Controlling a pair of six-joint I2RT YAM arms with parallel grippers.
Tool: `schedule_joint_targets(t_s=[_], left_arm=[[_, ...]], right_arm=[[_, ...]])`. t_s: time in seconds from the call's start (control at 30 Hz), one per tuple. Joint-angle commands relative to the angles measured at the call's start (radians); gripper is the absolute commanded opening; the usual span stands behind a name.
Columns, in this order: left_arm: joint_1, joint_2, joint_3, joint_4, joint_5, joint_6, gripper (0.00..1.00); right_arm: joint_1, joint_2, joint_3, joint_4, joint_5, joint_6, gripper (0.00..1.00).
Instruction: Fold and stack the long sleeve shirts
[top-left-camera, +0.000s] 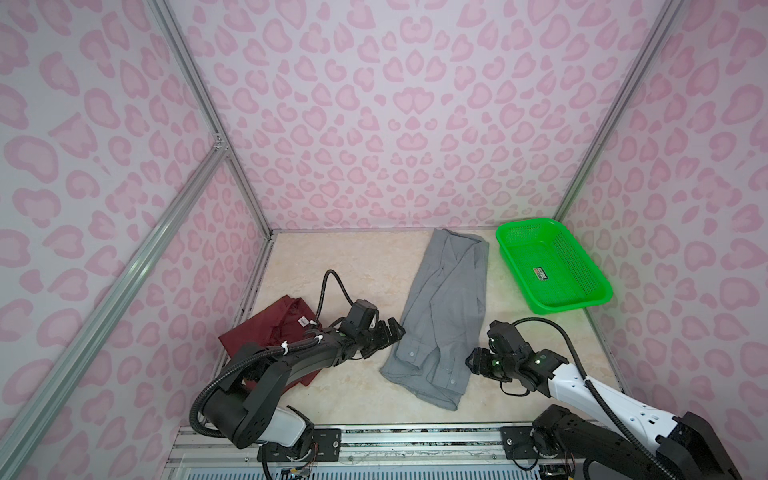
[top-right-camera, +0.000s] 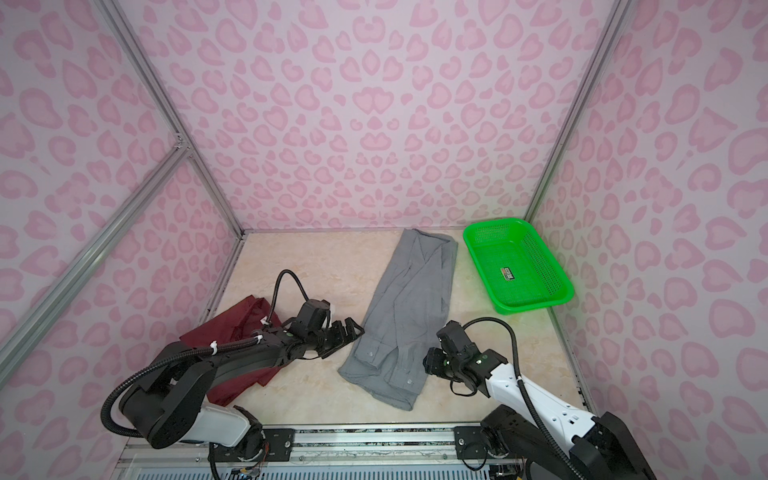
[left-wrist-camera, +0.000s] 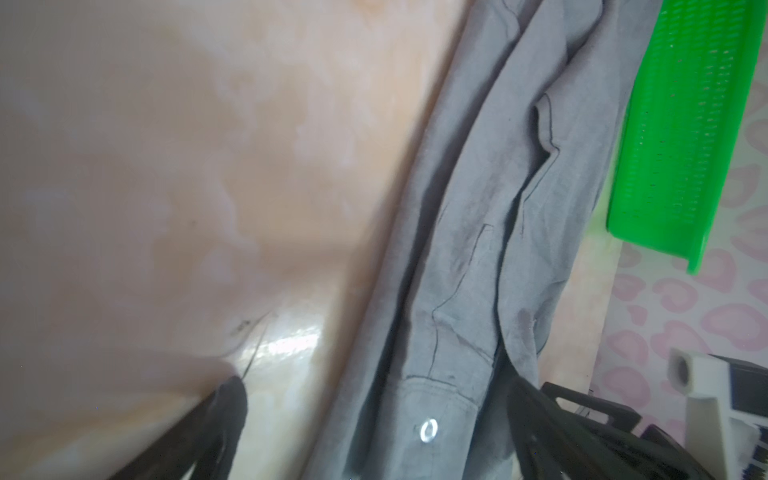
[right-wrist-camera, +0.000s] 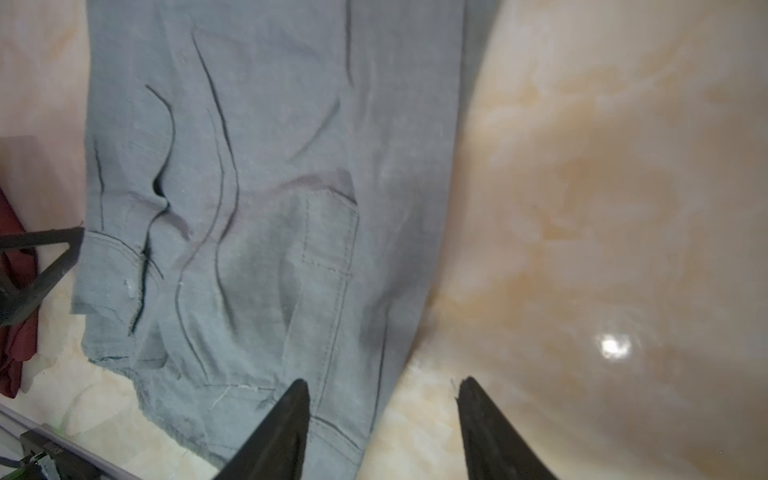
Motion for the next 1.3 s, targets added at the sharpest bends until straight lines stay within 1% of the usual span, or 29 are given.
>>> schedule_joint_targets(t_s=[0.0,0.1,0.2,0.27,0.3,0.37,0.4,0.5,0.53,0.63,0.73,0.83,0.93,1.03,1.13,1.27], left_arm=[[-0.034,0.031,-0.015,0.109,0.075,0.026,0.99],[-0.061,0.047,-0.029,0.119,0.088,0.042,0.98],[-0.088,0.066,-0.068,0.149,0.099,0.035,0.91],[-0.105,0.079,-0.104,0.192,0.112,0.019,0.80],[-0.114,0.083,-0.118,0.206,0.112,0.012,0.76],[-0.137,0.087,-0.159,0.249,0.101,-0.015,0.72],[-0.150,0.088,-0.175,0.268,0.094,-0.033,0.70],[-0.203,0.090,-0.236,0.352,0.077,-0.100,0.61],[-0.229,0.086,-0.258,0.377,0.061,-0.128,0.60],[-0.317,0.058,-0.318,0.428,-0.015,-0.208,0.57],[-0.416,0.008,-0.390,0.464,-0.121,-0.303,0.56],[-0.499,-0.048,-0.450,0.454,-0.229,-0.384,0.56],[-0.538,-0.108,-0.498,0.439,-0.294,-0.429,0.58],[-0.543,-0.161,-0.501,0.403,-0.315,-0.416,0.62],[-0.544,-0.200,-0.469,0.375,-0.317,-0.380,0.70],[-0.541,-0.241,-0.416,0.328,-0.333,-0.317,0.83]], right_arm=[[0.015,-0.027,-0.042,0.082,-0.087,0.121,0.59],[0.096,-0.055,-0.070,0.125,-0.070,0.205,0.59],[0.144,-0.050,-0.113,0.185,-0.059,0.282,0.59],[0.148,-0.038,-0.142,0.232,-0.070,0.299,0.58],[0.145,-0.034,-0.146,0.239,-0.064,0.298,0.58],[0.144,-0.022,-0.157,0.262,-0.036,0.291,0.57],[0.131,-0.017,-0.162,0.277,-0.043,0.286,0.57],[0.060,0.016,-0.154,0.285,-0.098,0.237,0.57],[0.028,0.027,-0.144,0.279,-0.119,0.211,0.57],[-0.016,0.047,-0.121,0.266,-0.152,0.158,0.56],[-0.048,0.054,-0.077,0.185,-0.160,0.085,0.57],[-0.056,0.047,-0.043,0.088,-0.167,0.030,0.58],[-0.058,0.014,-0.032,-0.010,-0.163,-0.004,0.59],[-0.067,-0.056,-0.031,-0.123,-0.135,-0.022,0.59],[-0.078,-0.168,-0.053,-0.216,-0.095,-0.012,0.60],[-0.097,-0.343,-0.093,-0.285,-0.100,0.040,0.61]])
